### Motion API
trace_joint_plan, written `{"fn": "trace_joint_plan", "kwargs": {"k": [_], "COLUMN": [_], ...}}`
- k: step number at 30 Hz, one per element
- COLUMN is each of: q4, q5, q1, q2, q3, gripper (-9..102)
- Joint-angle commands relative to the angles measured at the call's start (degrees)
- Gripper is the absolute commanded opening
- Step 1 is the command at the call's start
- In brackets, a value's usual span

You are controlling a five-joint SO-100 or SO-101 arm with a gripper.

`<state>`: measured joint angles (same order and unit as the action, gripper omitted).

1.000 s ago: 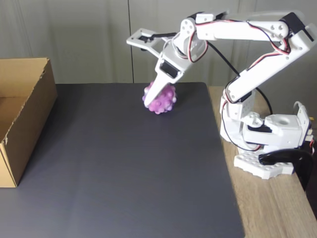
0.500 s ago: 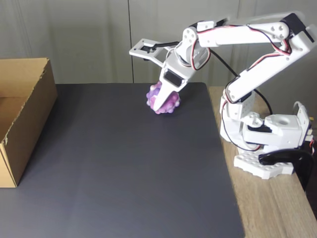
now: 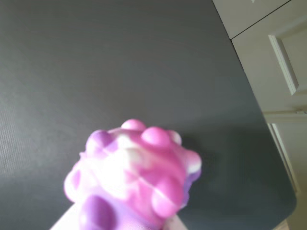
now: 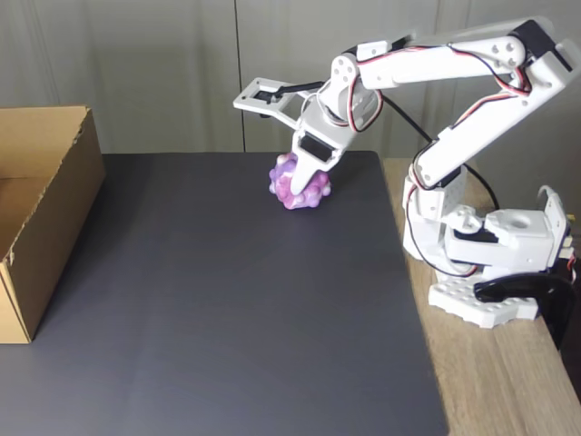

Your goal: Grasp a ball and put it in the box.

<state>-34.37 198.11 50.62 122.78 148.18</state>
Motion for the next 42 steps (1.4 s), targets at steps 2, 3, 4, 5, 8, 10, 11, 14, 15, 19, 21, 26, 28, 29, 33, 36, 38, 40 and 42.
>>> {"fn": "trace_joint_plan", "kwargs": {"k": [2,3,4,5,8,10,11,14,15,19,21,26,28,29,33,36,38,40,42], "q4": [0.3,0.3,0.3,0.1,-0.9,-2.0,-2.6,-4.7,-5.4,-8.6,-9.9,-12.4,-12.7,-13.1,-13.3,-13.4,-13.4,-13.4,-13.3], "q5": [0.2,0.1,-0.2,-0.4,-1.1,-1.7,-2.2,-2.5,-2.6,-3.7,-4.1,-5.1,-5.4,-5.5,-6.0,-6.1,-6.2,-6.2,-6.0], "q1": [-1.7,-2.0,-2.4,-2.8,-3.7,-4.2,-4.5,-5.2,-5.4,-6.6,-7.6,-11.3,-13.4,-14.4,-18.6,-21.3,-22.8,-24.1,-25.4], "q2": [0.0,0.2,0.4,0.6,1.3,1.9,2.4,3.7,4.1,4.9,4.7,3.6,3.1,2.5,-1.1,-5.1,-8.2,-11.2,-14.3], "q3": [-0.5,-0.7,-0.8,-1.1,-2.4,-3.7,-4.6,-7.3,-8.4,-14.4,-17.8,-26.7,-30.1,-32.2,-41.4,-49.5,-54.9,-60.3,-65.6], "gripper": [8,6,5,4,4,5,5,7,7,8,8,8,8,8,7,7,7,7,7]}}
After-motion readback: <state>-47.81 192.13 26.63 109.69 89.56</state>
